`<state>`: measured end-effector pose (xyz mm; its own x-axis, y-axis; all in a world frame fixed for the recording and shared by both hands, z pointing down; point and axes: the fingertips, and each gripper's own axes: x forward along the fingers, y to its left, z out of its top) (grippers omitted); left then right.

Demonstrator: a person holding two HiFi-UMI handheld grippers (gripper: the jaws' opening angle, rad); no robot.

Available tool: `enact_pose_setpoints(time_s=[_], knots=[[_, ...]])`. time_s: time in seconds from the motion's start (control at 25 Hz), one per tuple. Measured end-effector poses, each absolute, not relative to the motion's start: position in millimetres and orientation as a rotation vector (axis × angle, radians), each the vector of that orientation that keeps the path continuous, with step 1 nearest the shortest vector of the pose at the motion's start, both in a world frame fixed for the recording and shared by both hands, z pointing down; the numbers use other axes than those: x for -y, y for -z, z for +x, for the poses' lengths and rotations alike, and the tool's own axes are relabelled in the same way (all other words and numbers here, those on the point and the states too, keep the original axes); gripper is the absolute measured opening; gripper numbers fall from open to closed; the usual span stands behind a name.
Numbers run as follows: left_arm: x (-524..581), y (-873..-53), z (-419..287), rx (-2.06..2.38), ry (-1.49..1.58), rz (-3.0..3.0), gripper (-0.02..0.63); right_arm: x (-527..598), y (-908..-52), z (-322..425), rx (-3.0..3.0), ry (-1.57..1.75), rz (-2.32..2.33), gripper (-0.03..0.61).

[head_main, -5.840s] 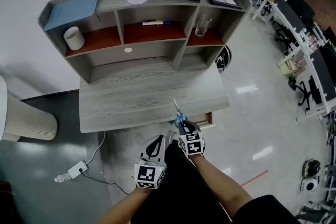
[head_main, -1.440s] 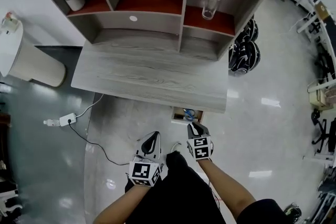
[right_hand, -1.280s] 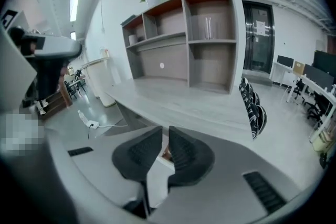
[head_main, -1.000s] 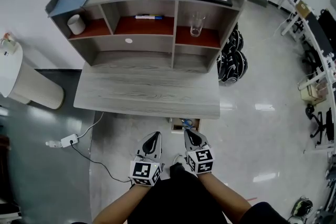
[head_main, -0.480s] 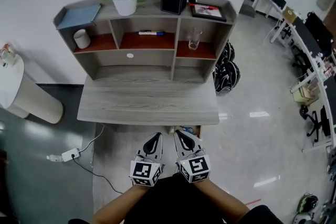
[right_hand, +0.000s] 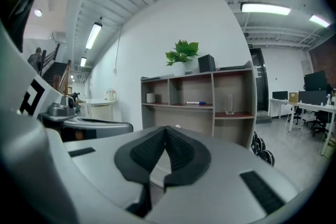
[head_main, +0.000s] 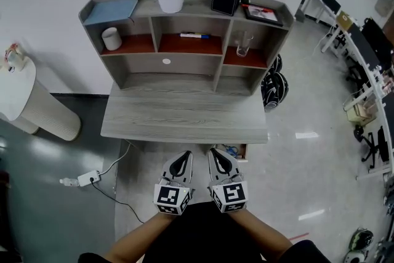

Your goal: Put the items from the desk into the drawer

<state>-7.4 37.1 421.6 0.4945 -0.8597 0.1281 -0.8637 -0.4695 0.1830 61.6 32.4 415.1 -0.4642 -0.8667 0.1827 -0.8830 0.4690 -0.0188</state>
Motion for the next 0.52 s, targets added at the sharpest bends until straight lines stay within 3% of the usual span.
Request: enact_pose_setpoints(time_s=[0.52], knots=[[-37.7, -430.9, -68.6, 1.479, -0.014, 2.559, 0.014, -36.2, -427.6, -0.9, 2.527, -0.132, 1.525, 0.018]])
